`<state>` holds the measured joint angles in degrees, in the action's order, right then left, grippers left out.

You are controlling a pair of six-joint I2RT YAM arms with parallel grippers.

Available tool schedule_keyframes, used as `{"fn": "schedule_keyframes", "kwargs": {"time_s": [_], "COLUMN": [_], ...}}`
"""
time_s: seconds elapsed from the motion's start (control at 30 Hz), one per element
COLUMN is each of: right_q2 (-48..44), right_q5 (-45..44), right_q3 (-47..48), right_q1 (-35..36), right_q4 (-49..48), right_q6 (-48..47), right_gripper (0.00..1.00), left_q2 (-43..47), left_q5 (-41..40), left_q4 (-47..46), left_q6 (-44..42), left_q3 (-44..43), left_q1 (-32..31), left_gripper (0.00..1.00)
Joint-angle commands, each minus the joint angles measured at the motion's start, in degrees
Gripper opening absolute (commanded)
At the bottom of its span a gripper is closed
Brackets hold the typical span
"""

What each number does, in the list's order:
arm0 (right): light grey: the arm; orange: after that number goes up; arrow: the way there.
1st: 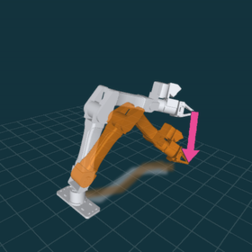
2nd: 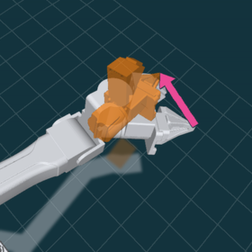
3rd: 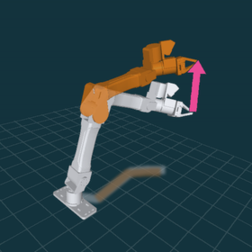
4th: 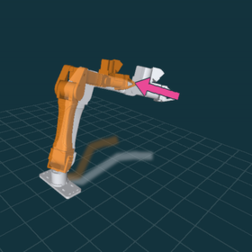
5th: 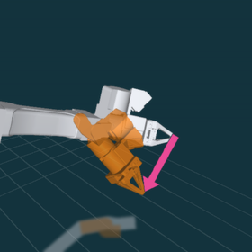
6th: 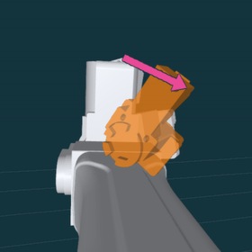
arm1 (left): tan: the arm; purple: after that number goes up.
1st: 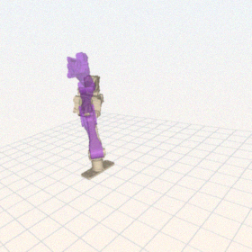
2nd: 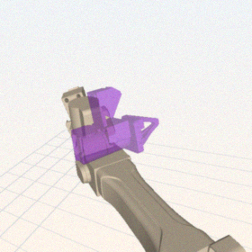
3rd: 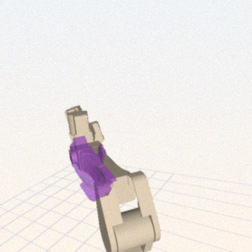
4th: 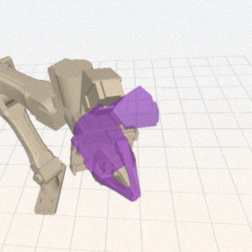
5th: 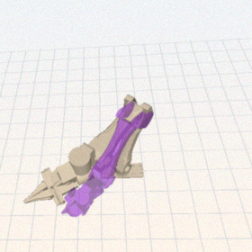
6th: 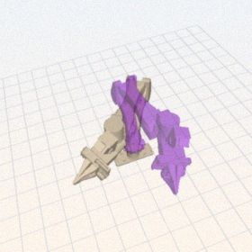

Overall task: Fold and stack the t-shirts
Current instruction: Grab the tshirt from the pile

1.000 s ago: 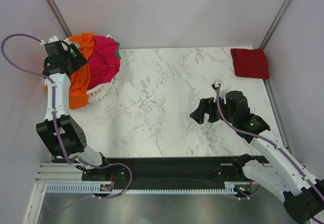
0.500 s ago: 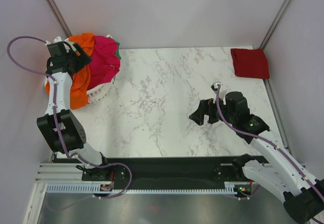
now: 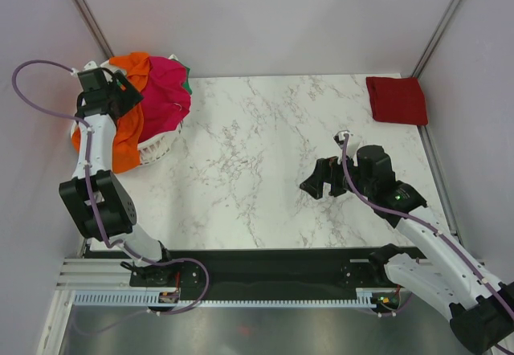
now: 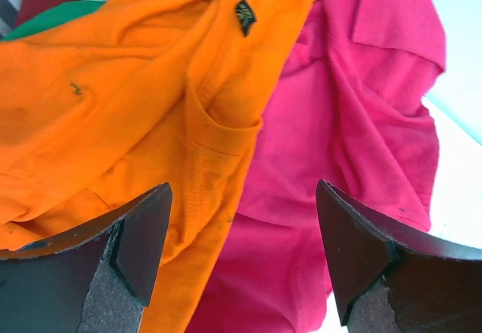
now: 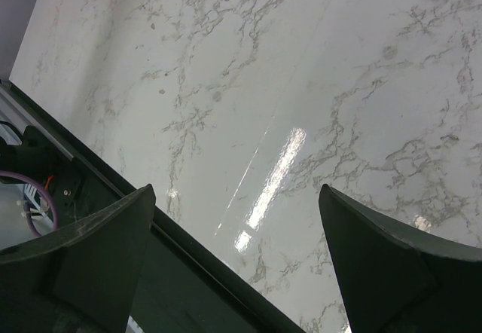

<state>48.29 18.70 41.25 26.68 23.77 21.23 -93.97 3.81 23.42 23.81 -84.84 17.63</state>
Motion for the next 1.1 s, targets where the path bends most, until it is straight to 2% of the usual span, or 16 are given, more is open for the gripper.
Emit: {"fn": "schedule_keyframes", "kwargs": {"time_s": [0.0, 0.2, 0.3, 0.43, 0.5, 0.87, 1.0, 1.07], "right_q2": [0.05, 0.31, 0.4, 0.66, 1.01, 1.36, 1.19, 1.19], "right_q5": [0.37, 0.46, 0.29, 0.11, 0.11, 0.2, 0.2, 0.2], "right_q3": [-0.21, -0.39, -0.47, -0.82, -0.82, -1.09, -1.18, -1.18], "right_q1": [0.04, 0.04, 0.04, 0.04, 0.04, 0.04, 0.04, 0.04], "right_q4": [-1.71, -1.97, -2.06, -2.59, -2.67, -3.12, -3.2, -3.2], "right_q6": [-0.05, -0.05, 0.03, 0.04, 0.12, 0.12, 0.12, 0.12], "right_gripper": [0.98, 0.98, 0.98, 0.98, 0.98, 0.98, 0.98, 0.98], "left_q2": [-1.56, -6.03, -7.89, -9.74, -9.3, -3.76, -3.58, -3.76], "left_q5": [-3.02, -2.23, -1.45, 0.32, 0.23, -3.11, -3.29, -2.85], "left_q4": [-1.8, -1.71, -1.8, -2.41, -2.59, -2.68, -2.77, -2.77], "left_q6": [0.18, 1.06, 1.5, 2.03, 2.29, -1.22, -0.79, -0.44], "left_q3": [-0.33, -2.08, -3.14, -4.19, -4.37, -4.72, -4.11, -4.11], "left_q1": [0.21, 0.21, 0.22, 0.21, 0.13, 0.13, 0.13, 0.13], "left_gripper": [0.84, 0.81, 0.73, 0.67, 0.62, 0.56, 0.42, 0.42]}}
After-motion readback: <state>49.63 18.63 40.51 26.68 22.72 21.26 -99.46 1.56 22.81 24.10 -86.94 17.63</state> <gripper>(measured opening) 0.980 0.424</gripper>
